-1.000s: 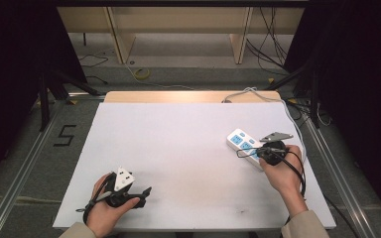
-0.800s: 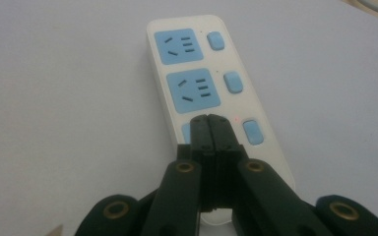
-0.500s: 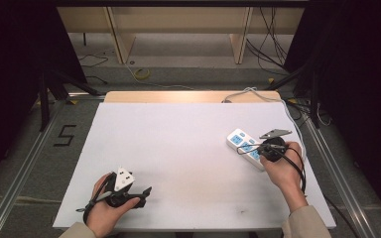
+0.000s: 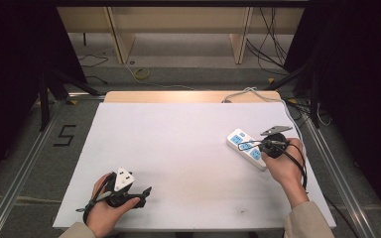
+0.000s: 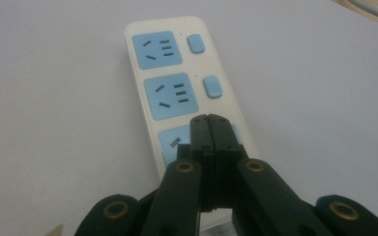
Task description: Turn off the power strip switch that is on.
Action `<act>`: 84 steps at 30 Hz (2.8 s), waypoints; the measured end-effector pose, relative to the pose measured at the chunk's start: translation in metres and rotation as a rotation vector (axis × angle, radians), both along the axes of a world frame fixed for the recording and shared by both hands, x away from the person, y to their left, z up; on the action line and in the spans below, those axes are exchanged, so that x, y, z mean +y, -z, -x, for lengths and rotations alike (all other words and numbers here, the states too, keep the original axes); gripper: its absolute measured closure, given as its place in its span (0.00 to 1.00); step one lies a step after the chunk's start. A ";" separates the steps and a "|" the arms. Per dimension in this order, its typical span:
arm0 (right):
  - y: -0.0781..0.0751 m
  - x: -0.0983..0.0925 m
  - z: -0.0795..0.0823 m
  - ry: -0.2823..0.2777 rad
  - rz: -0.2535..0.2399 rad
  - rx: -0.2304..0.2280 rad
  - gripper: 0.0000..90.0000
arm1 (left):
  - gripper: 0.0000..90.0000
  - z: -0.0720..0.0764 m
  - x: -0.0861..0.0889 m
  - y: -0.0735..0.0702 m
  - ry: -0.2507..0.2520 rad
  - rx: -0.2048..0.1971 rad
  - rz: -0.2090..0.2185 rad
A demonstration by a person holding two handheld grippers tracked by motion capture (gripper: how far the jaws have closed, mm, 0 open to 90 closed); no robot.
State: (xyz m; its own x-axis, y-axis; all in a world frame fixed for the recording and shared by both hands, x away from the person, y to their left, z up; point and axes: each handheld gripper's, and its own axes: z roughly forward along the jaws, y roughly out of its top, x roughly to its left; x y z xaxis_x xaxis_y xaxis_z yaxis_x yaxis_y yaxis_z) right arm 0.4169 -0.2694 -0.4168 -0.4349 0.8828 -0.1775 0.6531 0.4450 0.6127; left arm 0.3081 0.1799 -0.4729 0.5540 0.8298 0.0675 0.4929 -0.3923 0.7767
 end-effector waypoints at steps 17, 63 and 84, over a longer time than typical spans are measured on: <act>-0.001 -0.004 -0.006 0.007 0.009 0.017 1.00 | 0.19 0.000 0.000 0.000 -0.002 -0.001 0.001; -0.002 -0.009 -0.026 0.025 0.015 0.044 1.00 | 0.19 -0.001 0.000 0.000 -0.005 0.001 0.006; -0.004 -0.009 -0.035 0.027 0.023 0.069 1.00 | 0.19 -0.001 0.001 0.000 -0.005 -0.002 0.007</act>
State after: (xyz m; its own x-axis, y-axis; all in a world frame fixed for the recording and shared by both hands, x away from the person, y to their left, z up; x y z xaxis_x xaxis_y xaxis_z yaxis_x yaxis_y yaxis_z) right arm 0.4520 -0.2785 -0.4133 -0.4226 0.8905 -0.1687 0.7056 0.4401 0.5554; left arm 0.3089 0.1804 -0.4726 0.5493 0.8332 0.0629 0.4932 -0.3841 0.7805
